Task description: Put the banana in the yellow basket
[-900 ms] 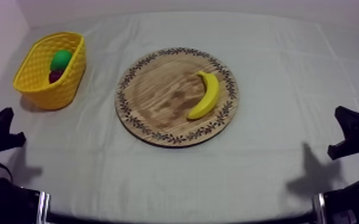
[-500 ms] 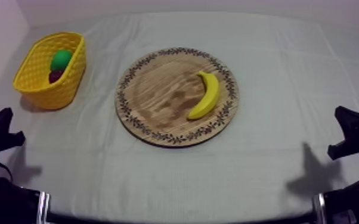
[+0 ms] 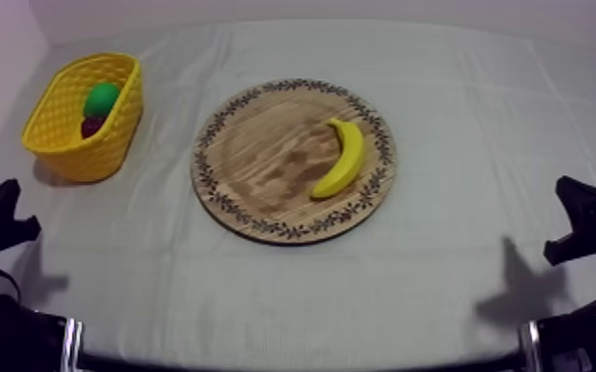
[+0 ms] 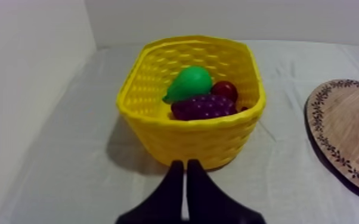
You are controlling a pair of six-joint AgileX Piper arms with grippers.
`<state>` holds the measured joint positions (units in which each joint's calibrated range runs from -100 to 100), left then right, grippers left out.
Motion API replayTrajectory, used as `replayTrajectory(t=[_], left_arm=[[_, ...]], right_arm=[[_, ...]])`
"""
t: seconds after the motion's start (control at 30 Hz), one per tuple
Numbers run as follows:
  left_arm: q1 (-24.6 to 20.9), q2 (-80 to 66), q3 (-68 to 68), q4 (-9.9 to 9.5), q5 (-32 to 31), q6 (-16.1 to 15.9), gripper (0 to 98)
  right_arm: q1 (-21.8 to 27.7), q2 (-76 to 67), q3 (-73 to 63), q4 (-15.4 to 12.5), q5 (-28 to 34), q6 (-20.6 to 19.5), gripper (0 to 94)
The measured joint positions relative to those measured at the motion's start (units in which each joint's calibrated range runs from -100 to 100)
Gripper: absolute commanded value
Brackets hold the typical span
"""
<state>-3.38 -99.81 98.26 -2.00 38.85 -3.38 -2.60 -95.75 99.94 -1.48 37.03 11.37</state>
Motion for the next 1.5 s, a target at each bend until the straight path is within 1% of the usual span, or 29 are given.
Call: replayTrajectory(t=[0.27, 0.4, 0.47, 0.53, 0.7, 0.77, 0.8, 0.87, 0.97, 1.0, 1.07, 1.1, 1.27, 1.5], left_arm=[[-0.25, 0.0, -0.74, -0.06, 2.06, -0.04, 0.0], [-0.51, 0.75, -1.36, -0.17, 1.51, -0.46, 0.0], [-0.53, 2.2, -1.26, -1.01, 0.74, -0.46, 0.0], [-0.45, 3.95, -1.2, -2.39, -0.51, 0.35, 0.0], [0.48, 10.07, -4.24, -6.47, -1.88, 3.69, 0.0], [1.12, 12.76, -7.0, -7.51, -1.57, 5.03, 0.0], [1.44, 14.29, -8.59, -7.72, -1.22, 5.59, 0.0], [2.08, 17.52, -11.92, -7.92, -0.31, 6.47, 0.0], [2.46, 20.13, -15.23, -8.11, 0.08, 6.86, 0.0], [2.79, 23.16, -19.05, -8.55, 1.14, 7.35, 0.0], [2.84, 25.98, -22.79, -8.66, 1.76, 7.65, 0.0], [3.04, 28.93, -26.6, -8.66, 3.02, 7.84, 0.0], [4.0, 37.44, -38.35, -8.59, 5.7, 7.17, 0.0], [6.5, 47.43, -52.42, -8.59, 9.19, 5.99, 0.0]], right_arm=[[0.0, 0.0, 0.0, 0.0, 0.0, 0.0, 0.3], [0.0, 0.0, 0.0, 0.0, 0.0, 0.0, 0.3], [0.0, 0.0, 0.0, 0.0, -0.07, 0.0, 0.3], [0.0, 0.0, 0.0, 0.0, -0.07, 0.0, 0.3], [0.0, 0.0, 0.0, 0.0, -0.07, 0.0, 0.3], [0.0, 0.0, 0.0, 0.0, -0.07, 0.0, 0.3], [0.0, 0.0, 0.0, 0.0, -0.07, 0.0, 0.3], [0.0, 0.0, 0.0, 0.0, 0.0, 0.0, 0.3], [0.0, 0.0, 0.0, 0.0, 0.0, 0.0, 0.3], [0.0, 0.0, 0.0, 0.0, 0.0, 0.0, 0.3], [0.0, 0.0, 0.0, 0.0, 0.0, 0.0, 0.3], [0.0, 0.0, 0.0, 0.0, 0.0, 0.0, 0.3], [0.0, 0.0, 0.0, 0.0, 0.0, 0.0, 0.3], [0.0, 0.0, 0.0, 0.0, 0.0, 0.0, 0.3]])
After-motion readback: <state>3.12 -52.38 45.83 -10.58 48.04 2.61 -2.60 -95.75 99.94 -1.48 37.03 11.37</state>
